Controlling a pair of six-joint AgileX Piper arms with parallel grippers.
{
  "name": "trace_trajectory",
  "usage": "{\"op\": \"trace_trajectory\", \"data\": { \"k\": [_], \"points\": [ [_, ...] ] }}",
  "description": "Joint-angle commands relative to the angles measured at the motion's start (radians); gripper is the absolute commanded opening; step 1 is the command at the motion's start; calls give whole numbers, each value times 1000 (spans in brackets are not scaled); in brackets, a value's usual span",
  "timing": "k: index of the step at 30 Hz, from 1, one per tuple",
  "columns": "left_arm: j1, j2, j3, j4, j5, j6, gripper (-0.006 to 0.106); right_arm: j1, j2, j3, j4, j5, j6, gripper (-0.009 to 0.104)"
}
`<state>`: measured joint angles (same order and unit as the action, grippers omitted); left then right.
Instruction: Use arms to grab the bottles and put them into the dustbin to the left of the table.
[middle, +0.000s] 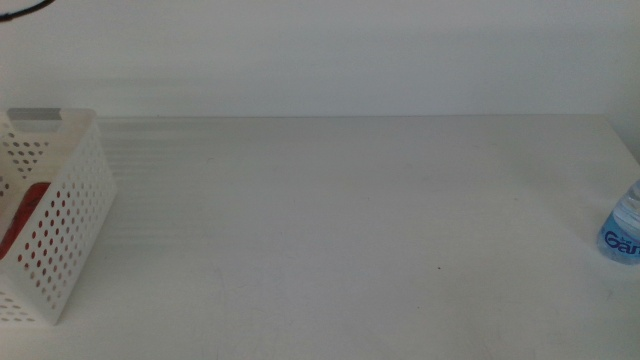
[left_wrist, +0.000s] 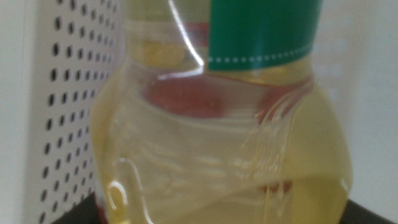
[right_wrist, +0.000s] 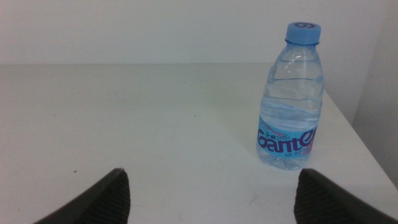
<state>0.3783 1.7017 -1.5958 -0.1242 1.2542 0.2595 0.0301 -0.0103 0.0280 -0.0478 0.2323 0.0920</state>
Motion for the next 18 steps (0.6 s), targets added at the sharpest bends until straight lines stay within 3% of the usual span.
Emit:
{"op": "trace_trajectory", "data": {
  "k": [1, 11, 18],
  "points": [
    [23, -42, -47, -50, -18, 23, -5, -7, -27, -7, -10, -70, -11, 75],
    [25, 63, -47, -78, -18, 56, -5, -7, -27, -7, -10, -70, -11, 75],
    [24, 124, -47, -43, -23, 56, -5, -7, -27, -7, -10, -70, -11, 75]
  ]
}}
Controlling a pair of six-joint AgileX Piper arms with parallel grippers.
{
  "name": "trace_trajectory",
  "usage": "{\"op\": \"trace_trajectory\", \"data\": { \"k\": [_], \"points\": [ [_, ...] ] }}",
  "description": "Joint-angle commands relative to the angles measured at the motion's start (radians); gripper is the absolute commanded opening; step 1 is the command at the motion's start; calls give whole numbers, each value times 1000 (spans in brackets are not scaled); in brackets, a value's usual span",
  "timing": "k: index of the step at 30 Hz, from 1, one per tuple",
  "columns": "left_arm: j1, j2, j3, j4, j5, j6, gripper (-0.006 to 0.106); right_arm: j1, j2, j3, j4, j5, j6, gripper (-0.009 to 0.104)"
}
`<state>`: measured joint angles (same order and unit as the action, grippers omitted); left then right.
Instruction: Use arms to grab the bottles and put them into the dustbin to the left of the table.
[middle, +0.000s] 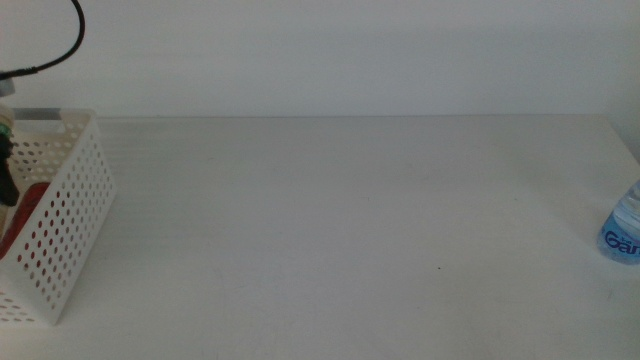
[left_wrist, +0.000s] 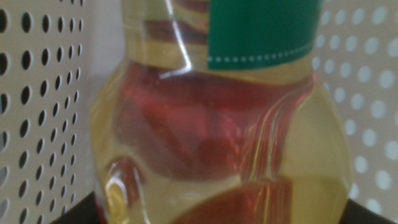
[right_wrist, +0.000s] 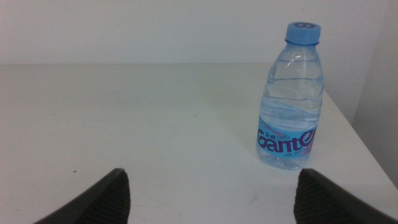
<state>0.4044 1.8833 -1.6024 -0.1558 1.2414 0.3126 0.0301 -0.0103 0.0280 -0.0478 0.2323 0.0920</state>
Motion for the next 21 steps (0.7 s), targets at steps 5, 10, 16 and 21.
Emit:
{"op": "trace_trajectory", "data": {
  "k": [5, 10, 16, 21],
  "points": [
    [-2, -30, -38, 19, -33, -1, -5, -7, -27, -7, -10, -70, -11, 75],
    [-2, -11, -38, 17, -34, -1, 4, -7, -27, -7, -10, -70, -11, 75],
    [-2, -9, -38, 17, -71, 3, 40, -7, -27, -7, -10, -70, -11, 75],
    [-3, -9, -38, -8, -71, 5, 87, -7, -27, -7, -10, -70, -11, 75]
  ]
}}
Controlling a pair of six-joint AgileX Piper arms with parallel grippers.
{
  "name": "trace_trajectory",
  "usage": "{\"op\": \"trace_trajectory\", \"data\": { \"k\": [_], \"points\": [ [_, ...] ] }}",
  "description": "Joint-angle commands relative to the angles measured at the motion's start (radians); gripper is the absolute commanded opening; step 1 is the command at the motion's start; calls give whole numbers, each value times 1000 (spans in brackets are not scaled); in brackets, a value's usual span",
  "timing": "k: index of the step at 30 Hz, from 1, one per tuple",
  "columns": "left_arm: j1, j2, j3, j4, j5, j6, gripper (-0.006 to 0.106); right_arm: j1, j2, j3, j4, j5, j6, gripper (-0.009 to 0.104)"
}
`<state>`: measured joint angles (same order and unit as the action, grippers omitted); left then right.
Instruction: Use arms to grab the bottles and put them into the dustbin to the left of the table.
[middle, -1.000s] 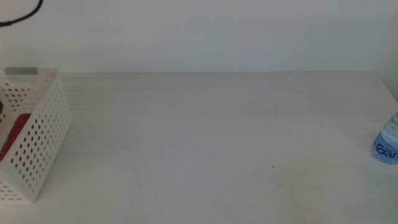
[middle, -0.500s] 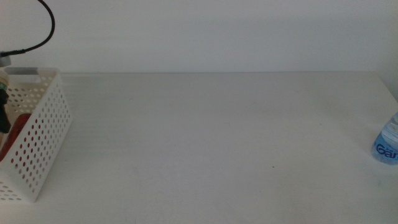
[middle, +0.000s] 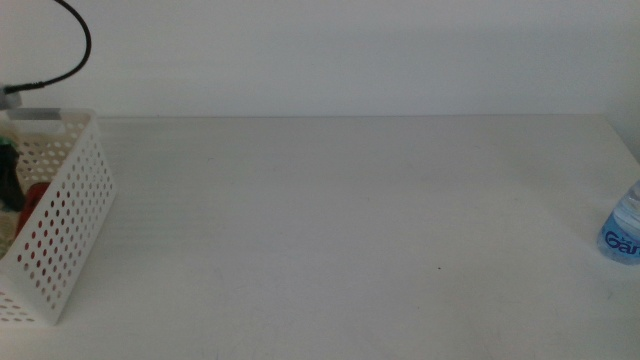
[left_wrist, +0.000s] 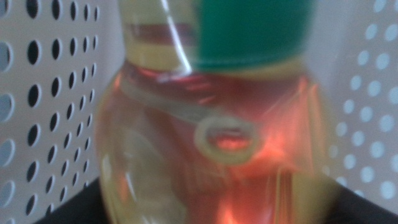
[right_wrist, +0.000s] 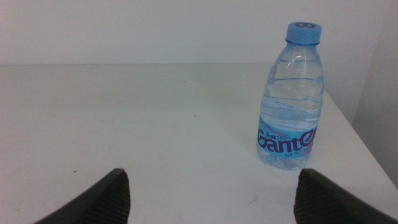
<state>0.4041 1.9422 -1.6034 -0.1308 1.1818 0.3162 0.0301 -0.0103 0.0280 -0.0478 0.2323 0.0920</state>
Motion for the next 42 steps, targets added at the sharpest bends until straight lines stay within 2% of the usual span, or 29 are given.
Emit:
{"op": "trace_trajectory", "data": {
  "k": [1, 10, 15, 20, 25, 31, 35, 42],
  "points": [
    [-4, -68, -37, -38, -7, 2, 91, -7, -27, -7, -10, -70, -11, 75],
    [-61, -89, -87, -45, 9, -14, 90, -7, -27, -7, -10, -70, -11, 75],
    [-114, -163, -97, -37, -18, -29, 86, -7, -27, -7, -10, -70, -11, 75],
    [-172, -300, -74, -105, -60, -23, 77, -7, -27, -7, -10, -70, -11, 75],
    [-265, -480, 57, -233, -185, 65, 68, -7, -27, -7, -10, -70, -11, 75],
    [-400, -705, 266, -268, -387, 135, 62, -7, -27, -7, -10, -70, -11, 75],
    [-474, -821, 386, -332, -404, 137, 62, -7, -27, -7, -10, -70, -11, 75],
    [-599, -970, 531, -339, -407, 163, 62, -7, -27, -7, -10, -70, -11, 75]
  ]
}}
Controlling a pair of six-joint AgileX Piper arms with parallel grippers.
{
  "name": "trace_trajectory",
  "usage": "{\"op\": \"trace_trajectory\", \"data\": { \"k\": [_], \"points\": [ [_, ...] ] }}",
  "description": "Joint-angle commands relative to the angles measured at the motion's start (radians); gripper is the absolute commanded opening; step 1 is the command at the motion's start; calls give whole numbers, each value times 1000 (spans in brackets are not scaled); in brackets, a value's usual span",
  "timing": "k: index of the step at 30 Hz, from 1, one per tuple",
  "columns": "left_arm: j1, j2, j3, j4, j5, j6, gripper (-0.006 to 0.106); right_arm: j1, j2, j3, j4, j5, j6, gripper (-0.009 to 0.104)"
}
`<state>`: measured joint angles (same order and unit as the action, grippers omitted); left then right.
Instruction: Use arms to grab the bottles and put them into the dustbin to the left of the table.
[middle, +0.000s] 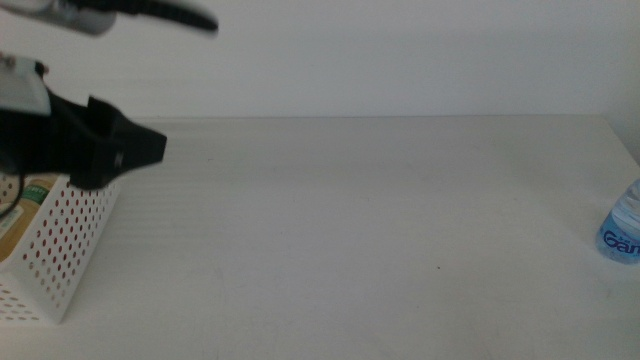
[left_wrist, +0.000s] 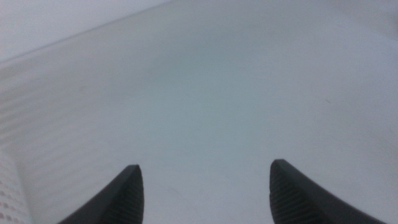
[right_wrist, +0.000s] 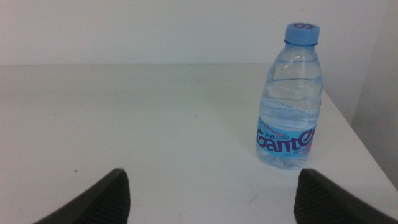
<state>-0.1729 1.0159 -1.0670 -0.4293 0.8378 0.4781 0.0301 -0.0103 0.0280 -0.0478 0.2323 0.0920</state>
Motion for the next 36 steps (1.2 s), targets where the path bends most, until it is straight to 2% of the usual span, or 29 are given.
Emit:
{"op": "trace_trajectory", "data": {
  "k": [1, 7, 11, 19, 28, 31, 36],
  "points": [
    [-33, -56, 0, -40, -63, 1, 62, -7, -27, -7, -10, -70, -11, 75],
    [-94, -161, 60, -1, -93, -14, 62, -7, -27, -7, -10, -70, -11, 75],
    [-136, -233, 158, -1, -216, -144, 62, -7, -27, -7, -10, -70, -11, 75],
    [-258, -331, 420, 199, -566, -386, 63, -7, -27, -7, -10, -70, -11, 75],
    [-336, -358, 594, 391, -721, -537, 82, -7, -27, -7, -10, -70, -11, 75],
    [-336, -377, 605, 409, -713, -557, 87, -7, -27, -7, -10, -70, -11, 75],
    [-359, -429, 605, 408, -679, -557, 88, -7, -27, -7, -10, -70, -11, 75]
  ]
}}
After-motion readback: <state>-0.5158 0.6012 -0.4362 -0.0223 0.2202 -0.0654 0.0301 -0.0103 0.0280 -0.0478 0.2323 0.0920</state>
